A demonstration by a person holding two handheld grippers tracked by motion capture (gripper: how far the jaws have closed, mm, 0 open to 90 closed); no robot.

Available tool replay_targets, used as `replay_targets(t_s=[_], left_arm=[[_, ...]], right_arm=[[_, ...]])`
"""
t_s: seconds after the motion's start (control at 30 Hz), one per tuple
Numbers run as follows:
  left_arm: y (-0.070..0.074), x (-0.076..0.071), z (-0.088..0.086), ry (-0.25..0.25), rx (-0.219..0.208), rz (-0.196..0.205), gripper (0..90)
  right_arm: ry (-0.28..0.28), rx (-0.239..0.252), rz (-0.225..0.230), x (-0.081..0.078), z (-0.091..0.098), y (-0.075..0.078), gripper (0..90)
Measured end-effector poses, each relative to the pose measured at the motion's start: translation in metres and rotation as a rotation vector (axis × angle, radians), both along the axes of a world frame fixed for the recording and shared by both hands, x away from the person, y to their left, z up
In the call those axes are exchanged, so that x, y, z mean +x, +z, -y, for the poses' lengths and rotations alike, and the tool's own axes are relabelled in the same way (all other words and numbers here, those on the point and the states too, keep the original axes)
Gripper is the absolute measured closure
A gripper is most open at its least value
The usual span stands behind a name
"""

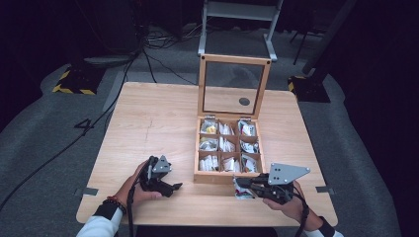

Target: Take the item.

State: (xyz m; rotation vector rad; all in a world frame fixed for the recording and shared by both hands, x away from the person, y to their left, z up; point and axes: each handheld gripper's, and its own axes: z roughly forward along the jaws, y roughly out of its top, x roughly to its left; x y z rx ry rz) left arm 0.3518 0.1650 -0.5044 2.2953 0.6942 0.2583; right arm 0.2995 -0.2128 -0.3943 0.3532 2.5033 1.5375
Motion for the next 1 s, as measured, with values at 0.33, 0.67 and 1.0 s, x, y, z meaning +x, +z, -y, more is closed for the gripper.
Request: replay_targets(t_s=[0.33, 0.67, 1.0], left_arm=[[0.000, 0.000, 0.000, 0.000, -0.001, -0.002, 14.6], [0.000, 0.000, 0.000, 0.000, -0.001, -0.002, 14.6], [0.000, 0.000, 0.000, 0.000, 0.000, 0.000, 14.6]], right_arm=[[0.050, -0.026, -0.024, -0.006, -0.009, -0.010, 90.0], [0.067, -0.080, -0.032, -0.006, -0.018, -0.024, 90.0], [0.068, -0.154, -0.049, 0.000, -0.024, -0.042, 90.0]])
